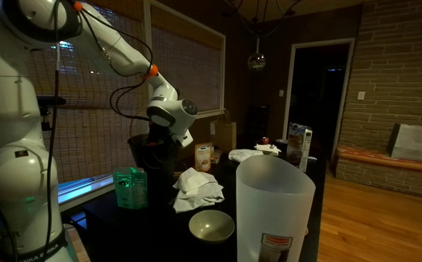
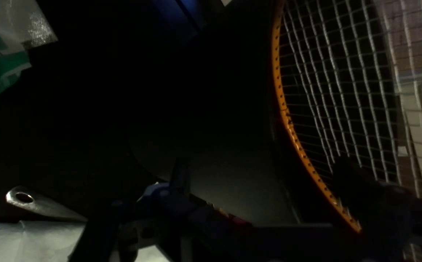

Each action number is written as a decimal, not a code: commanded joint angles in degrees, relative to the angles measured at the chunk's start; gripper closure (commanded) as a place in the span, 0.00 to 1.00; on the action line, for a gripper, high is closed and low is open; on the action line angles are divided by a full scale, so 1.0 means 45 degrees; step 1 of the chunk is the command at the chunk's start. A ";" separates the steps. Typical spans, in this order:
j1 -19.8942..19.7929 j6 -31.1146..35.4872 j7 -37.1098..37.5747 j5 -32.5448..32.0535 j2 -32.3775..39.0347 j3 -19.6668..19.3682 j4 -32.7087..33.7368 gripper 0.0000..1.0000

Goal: Move the black bin to the right.

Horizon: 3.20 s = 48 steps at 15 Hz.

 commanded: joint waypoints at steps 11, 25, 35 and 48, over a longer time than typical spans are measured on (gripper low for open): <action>0.1098 0.4372 0.3494 -0.7836 -0.0466 0.2048 -0.0197 0.39; 0.1505 0.4003 0.4932 -0.8284 -0.1443 0.1791 0.0091 0.99; -0.0804 0.3430 0.6980 -0.9712 -0.5258 0.0249 0.1073 0.99; -0.2428 0.2761 0.9399 -0.9257 0.0277 -0.1844 0.5688 0.99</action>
